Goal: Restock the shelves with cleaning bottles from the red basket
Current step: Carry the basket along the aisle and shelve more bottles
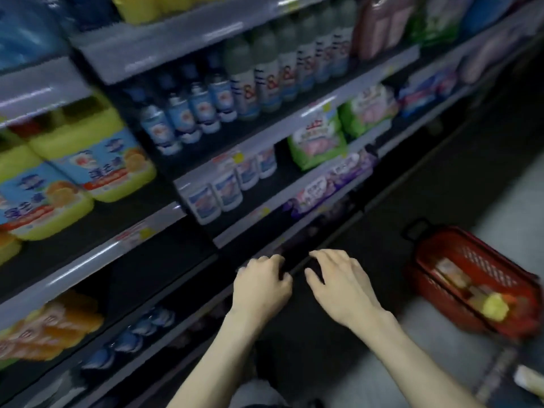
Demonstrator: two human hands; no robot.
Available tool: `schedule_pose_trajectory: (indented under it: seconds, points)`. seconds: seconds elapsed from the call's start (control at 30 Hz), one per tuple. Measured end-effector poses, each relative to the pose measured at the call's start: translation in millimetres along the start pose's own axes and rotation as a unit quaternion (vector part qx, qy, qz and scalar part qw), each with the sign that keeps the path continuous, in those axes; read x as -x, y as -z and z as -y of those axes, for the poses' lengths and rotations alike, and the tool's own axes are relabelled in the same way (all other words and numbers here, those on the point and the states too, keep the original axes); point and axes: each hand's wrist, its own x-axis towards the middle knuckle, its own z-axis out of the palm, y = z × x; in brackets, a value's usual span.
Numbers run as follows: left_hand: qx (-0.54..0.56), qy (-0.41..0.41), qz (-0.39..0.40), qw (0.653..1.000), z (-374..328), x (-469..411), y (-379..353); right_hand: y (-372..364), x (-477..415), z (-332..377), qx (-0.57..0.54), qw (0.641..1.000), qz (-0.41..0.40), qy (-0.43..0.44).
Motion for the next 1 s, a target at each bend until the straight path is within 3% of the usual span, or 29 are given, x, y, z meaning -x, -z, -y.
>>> schedule_pose_trajectory:
  seconds: [0.3,0.6,0.83,1.0]
  points:
    - [-0.066,-0.141,0.132,0.979,-90.8,-88.1,-45.4,14.7,15.9,-105.3,0.009,0.977,0.029,-0.213]
    - [-0.138,-0.29,0.259,0.911,-187.9,-147.3,-97.4,29.6,28.4,-175.9,-0.018,0.921,0.049,-0.386]
    - [-0.193,-0.336,0.34,0.857,-261.3,-166.7,-154.8,21.5,48.2,-240.5,-0.074,0.879,0.064,-0.467]
    - [-0.224,-0.34,0.365,0.837,-328.1,-176.5,-207.0,11.0,56.7,-314.6,-0.11,0.864,0.094,-0.483]
